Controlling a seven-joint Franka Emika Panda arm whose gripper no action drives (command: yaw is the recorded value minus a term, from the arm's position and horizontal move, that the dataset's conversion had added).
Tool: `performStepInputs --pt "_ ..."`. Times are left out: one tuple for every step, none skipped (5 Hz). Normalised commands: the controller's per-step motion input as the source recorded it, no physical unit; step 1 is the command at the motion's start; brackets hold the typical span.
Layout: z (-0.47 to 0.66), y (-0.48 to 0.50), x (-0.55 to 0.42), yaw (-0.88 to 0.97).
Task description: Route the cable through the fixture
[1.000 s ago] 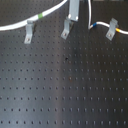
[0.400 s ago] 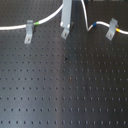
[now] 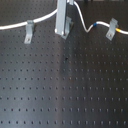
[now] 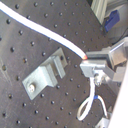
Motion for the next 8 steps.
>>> performStepInputs --pt "0.50 0.048 -0.198 -0.27" --pt "0.19 0.088 -0.387 0.00" --pt "0.08 0.206 -0.419 0.28" --pt "0.08 0.285 -0.318 0.36" --pt "0.14 0.214 -0.164 0.16" --pt "0.21 0.246 -0.010 0.16" --pt "0.16 0.208 0.051 0.18" --pt "0.12 0.179 0.098 0.21"
